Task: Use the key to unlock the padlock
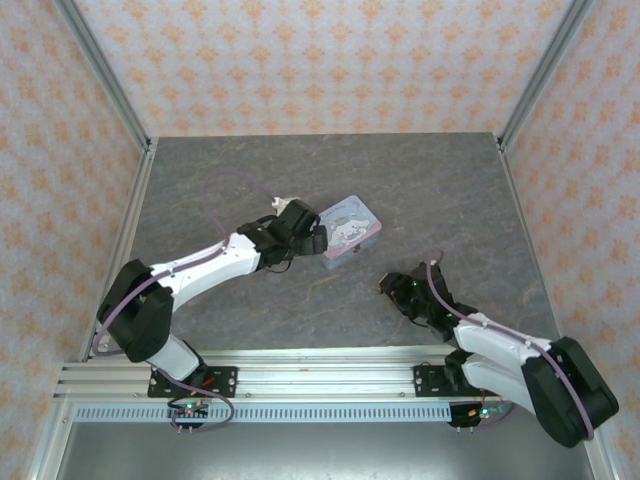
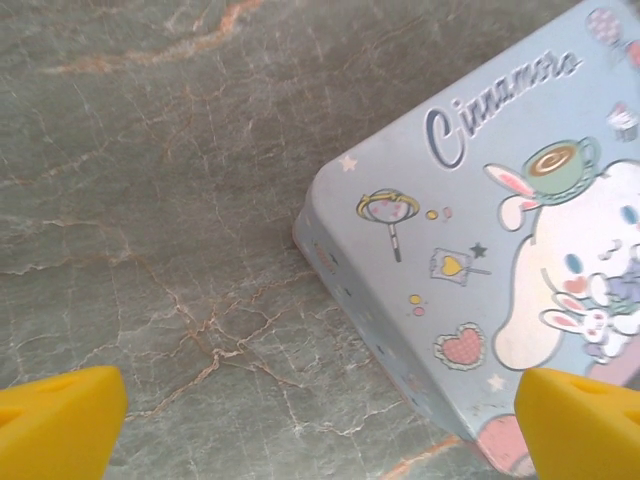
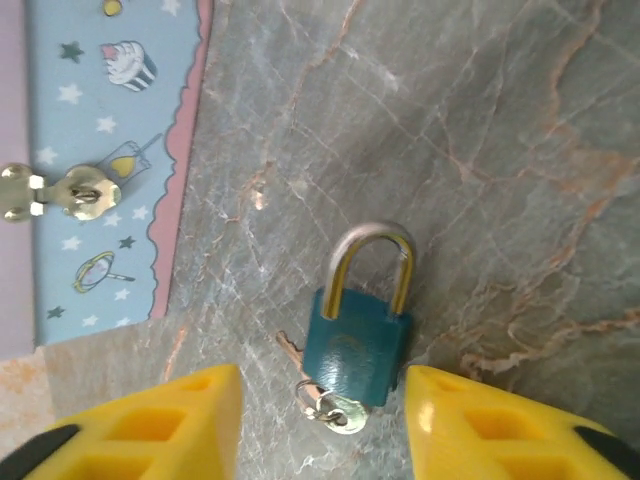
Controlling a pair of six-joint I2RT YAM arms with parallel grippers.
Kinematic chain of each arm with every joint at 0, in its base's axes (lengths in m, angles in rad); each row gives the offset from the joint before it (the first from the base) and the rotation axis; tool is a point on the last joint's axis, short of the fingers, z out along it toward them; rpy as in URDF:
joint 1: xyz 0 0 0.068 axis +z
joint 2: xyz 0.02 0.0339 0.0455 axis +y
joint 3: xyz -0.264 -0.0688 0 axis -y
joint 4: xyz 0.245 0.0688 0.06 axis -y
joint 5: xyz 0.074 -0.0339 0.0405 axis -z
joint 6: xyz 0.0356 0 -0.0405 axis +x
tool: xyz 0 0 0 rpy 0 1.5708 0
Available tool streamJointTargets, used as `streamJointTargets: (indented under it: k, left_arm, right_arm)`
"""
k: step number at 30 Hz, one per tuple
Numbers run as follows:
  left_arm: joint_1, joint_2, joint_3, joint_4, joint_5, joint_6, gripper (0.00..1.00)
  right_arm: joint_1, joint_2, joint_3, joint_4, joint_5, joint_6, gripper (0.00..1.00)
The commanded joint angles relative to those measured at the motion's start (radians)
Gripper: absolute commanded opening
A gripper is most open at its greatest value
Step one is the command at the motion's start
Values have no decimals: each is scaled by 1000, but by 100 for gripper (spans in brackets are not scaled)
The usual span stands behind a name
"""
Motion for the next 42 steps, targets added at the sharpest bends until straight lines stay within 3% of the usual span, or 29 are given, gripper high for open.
streamJointTargets:
  k: [1,8,14,21,25,28,34,42]
  left_arm:
    - [-3,-50,-3,-61,-11,8,100]
    - [5,-117,8,-99,-22,13,100]
    - [48,-192,27,-178,-98,44,100]
    - [170,-316,-10,-143,-227,149,100]
    - [207,-422,-124,57,-392,252,100]
    - [234,-473,-204,211,-482,345,100]
    - [367,-451,-251,302,-491,437,100]
    - [494,-345,-484,630,-473,549,100]
  right_arm:
    - [-3,-83,-9,-162,41,46,56]
    - [-4,-242,59,-373,50,72,77]
    - [-8,-255,209,-472,81,-9,100]
    - [-91,-70,470,-470,85,-143,99]
    - [-97,68,657,-499,226,-259,99]
    - [-99,144,742,-492,429,-339,99]
    - [-113,198,698,-209,785,-528,99]
    - [-200,342,697,-88,919,-854,99]
